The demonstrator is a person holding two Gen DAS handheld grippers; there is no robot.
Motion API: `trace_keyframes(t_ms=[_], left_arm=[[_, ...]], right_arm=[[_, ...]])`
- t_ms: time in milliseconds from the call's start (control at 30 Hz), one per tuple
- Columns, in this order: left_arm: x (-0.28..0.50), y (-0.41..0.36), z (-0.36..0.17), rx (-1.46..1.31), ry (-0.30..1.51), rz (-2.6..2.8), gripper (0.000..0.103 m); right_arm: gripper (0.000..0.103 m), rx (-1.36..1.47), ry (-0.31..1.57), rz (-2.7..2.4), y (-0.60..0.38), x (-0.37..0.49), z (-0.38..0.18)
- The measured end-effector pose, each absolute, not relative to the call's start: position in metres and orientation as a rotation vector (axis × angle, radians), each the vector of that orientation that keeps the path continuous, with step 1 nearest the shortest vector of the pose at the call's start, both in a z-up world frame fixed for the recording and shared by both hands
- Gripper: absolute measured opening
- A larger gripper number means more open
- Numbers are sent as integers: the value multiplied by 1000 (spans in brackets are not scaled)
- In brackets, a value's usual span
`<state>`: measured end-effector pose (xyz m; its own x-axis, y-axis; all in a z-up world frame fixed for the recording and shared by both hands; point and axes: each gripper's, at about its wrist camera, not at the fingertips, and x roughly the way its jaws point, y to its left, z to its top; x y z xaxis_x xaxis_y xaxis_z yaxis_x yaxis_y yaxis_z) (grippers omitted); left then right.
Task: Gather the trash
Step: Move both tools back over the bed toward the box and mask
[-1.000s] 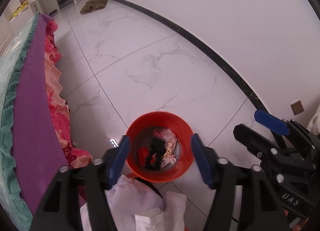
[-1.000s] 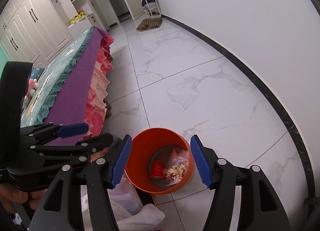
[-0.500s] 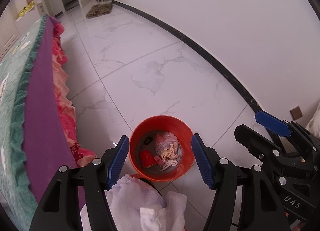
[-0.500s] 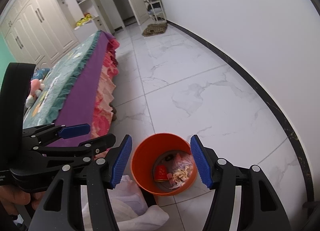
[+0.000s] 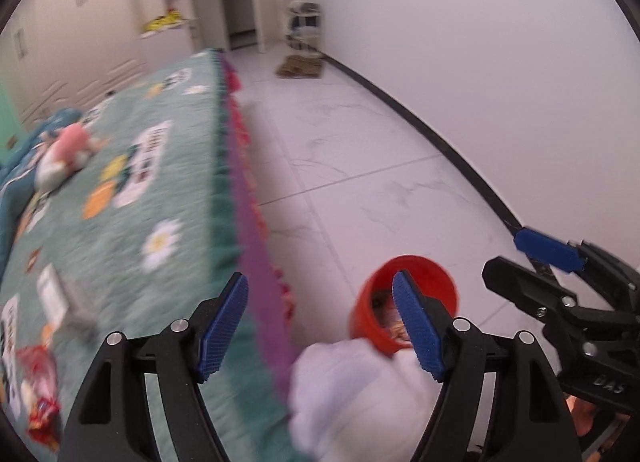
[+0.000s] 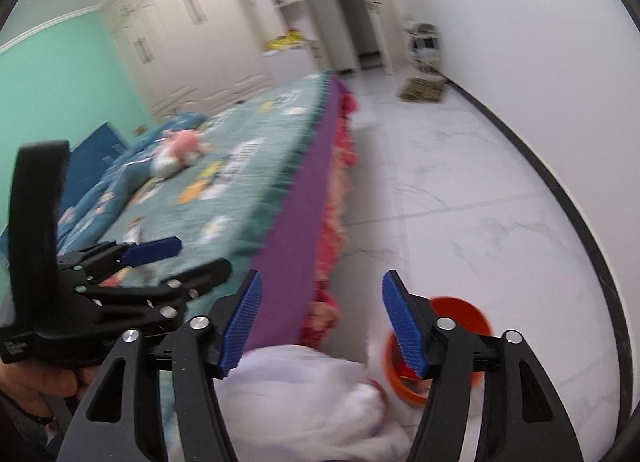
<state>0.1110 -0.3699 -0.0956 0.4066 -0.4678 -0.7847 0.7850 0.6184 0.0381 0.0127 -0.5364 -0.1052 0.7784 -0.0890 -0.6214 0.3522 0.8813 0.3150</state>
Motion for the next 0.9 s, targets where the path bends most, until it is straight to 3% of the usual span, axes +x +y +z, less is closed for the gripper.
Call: trace_keyframes(t_ms=[67,900], left_arm=[[111,-348,-91,421,811,-777,79],[128,-124,-65,211,790,-393,79]], right_arm=[[64,411,632,-187,-513,22,-95],[64,186,671,214,-311,96,-54]])
